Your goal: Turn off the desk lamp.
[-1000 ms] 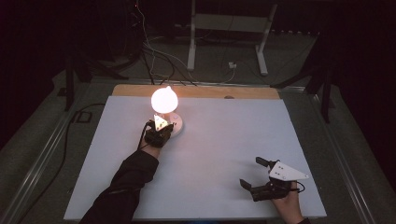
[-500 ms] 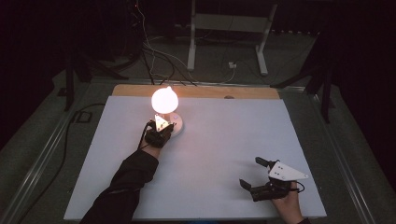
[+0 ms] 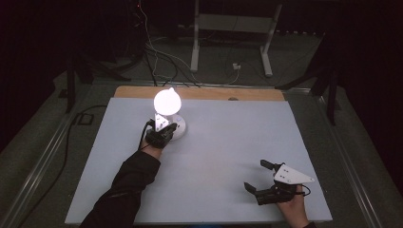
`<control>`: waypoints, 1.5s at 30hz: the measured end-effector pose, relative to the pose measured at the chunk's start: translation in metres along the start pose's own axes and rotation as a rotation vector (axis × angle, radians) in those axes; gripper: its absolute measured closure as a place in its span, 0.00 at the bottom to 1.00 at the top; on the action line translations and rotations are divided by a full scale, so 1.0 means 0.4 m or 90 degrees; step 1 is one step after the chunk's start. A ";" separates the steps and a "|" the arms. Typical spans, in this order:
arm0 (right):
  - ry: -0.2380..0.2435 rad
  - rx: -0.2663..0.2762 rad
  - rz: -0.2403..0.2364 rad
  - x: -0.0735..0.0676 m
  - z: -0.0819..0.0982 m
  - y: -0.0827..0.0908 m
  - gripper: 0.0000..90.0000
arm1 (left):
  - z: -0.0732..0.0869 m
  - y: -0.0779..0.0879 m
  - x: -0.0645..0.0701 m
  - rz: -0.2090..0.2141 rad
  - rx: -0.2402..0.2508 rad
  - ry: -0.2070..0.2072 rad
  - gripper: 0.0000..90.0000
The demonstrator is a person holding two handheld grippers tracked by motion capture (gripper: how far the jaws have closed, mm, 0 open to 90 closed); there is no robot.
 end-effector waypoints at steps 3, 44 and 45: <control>-0.001 0.000 0.000 0.001 0.000 -0.001 0.00 | -0.004 0.004 -0.005 0.000 0.004 0.005 1.00; -0.005 -0.004 -0.005 0.001 0.001 -0.002 0.00 | 0.043 -0.035 0.003 0.002 -0.031 -0.001 1.00; -0.005 -0.004 -0.004 0.002 0.001 -0.002 0.00 | 0.043 -0.035 0.003 0.000 -0.032 -0.003 1.00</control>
Point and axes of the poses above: each handheld gripper's, and its own axes: y roughly backward along the jaws, z roughly out of its underside, x roughly to its right, the point moved 1 cm from there along -y, roughly forward along the jaws, and after that the axes turned 12 degrees about -z, right-handed, at the moved point
